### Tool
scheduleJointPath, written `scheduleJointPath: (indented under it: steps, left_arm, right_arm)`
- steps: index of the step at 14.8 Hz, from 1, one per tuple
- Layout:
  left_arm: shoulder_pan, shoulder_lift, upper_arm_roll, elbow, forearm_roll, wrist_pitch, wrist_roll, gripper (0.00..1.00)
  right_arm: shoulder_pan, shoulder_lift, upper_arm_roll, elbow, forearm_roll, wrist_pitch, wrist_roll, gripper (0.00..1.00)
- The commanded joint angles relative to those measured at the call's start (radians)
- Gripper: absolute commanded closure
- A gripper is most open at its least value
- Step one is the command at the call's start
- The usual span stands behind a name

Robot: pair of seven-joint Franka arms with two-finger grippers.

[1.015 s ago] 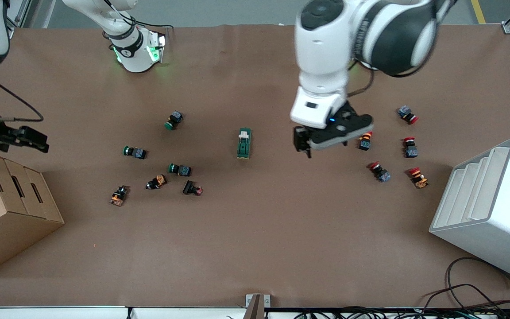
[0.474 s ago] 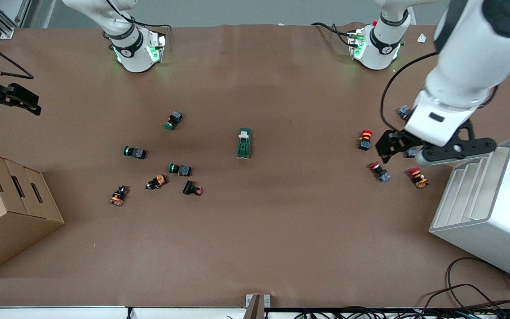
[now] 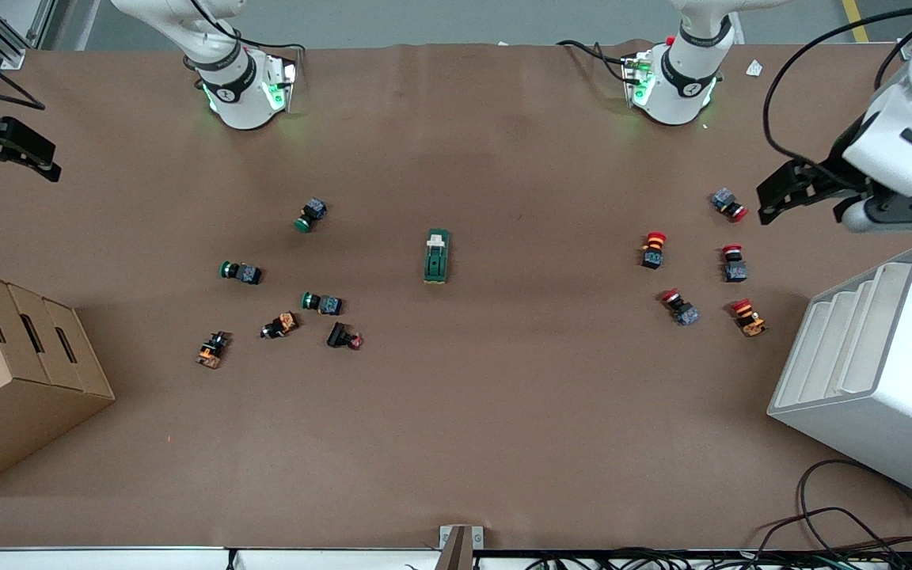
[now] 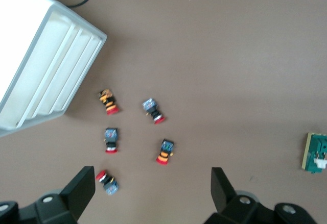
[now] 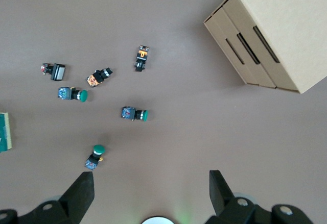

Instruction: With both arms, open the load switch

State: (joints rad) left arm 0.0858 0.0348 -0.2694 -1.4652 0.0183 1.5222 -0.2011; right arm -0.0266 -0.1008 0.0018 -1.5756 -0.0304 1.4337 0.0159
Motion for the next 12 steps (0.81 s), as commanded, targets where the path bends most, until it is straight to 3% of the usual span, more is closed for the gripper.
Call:
scheduleJointPath:
  steps: [1,5,12]
  left_arm:
    - [-0.023,-0.082,0.054,-0.079,-0.021,-0.049,0.060,0.00]
    - [-0.075,-0.159,0.168,-0.168,-0.106,-0.050,0.095,0.00]
    - [-0.089,-0.179,0.162,-0.185,-0.017,-0.004,0.141,0.00]
  right_arm:
    - [0.001,-0.082,-0.037,-0.107,0.050,0.027,-0.001,0.00]
    - [0.010,-0.083,-0.042,-0.106,0.047,0.028,-0.004,0.00]
    - [0.011,-0.086,-0.036,-0.101,0.027,0.027,-0.011,0.00]
